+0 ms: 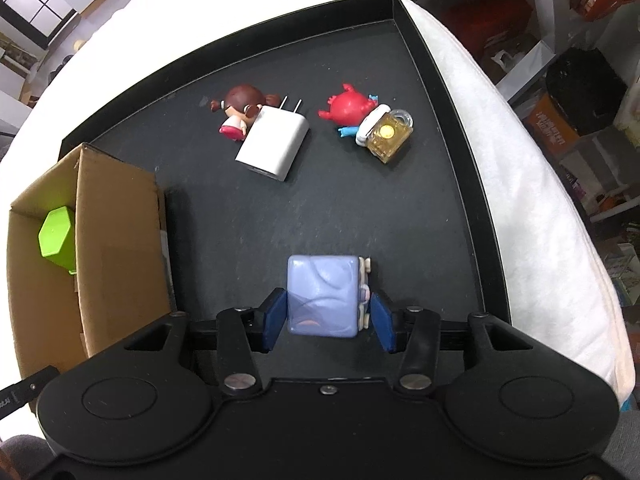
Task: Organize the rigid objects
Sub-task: 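Carry the lavender cube with the right tool into the box and release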
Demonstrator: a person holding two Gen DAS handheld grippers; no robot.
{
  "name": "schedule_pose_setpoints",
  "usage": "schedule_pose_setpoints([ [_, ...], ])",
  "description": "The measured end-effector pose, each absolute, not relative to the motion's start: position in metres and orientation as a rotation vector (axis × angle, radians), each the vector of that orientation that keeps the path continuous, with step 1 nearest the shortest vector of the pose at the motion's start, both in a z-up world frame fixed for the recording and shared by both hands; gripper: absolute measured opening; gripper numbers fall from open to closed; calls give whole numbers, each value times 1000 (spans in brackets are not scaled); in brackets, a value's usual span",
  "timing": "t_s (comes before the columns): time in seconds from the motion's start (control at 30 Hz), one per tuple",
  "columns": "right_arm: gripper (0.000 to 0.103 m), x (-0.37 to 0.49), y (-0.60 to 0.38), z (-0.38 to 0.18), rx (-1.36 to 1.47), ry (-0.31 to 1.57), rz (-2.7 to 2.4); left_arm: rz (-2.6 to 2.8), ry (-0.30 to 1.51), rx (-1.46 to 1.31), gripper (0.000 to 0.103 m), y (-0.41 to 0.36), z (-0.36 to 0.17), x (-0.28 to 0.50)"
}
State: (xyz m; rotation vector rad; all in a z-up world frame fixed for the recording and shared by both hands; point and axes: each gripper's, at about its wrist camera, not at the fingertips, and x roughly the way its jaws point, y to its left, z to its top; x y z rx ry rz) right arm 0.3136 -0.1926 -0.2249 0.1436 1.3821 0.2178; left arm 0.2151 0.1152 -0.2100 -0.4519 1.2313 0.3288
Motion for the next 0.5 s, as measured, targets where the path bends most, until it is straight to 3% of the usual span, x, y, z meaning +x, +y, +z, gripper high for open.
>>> schedule_pose_setpoints([
  [0.5, 45, 309, -193, -217, 107, 1338, 208, 323, 1228, -451, 16, 116, -209, 214],
])
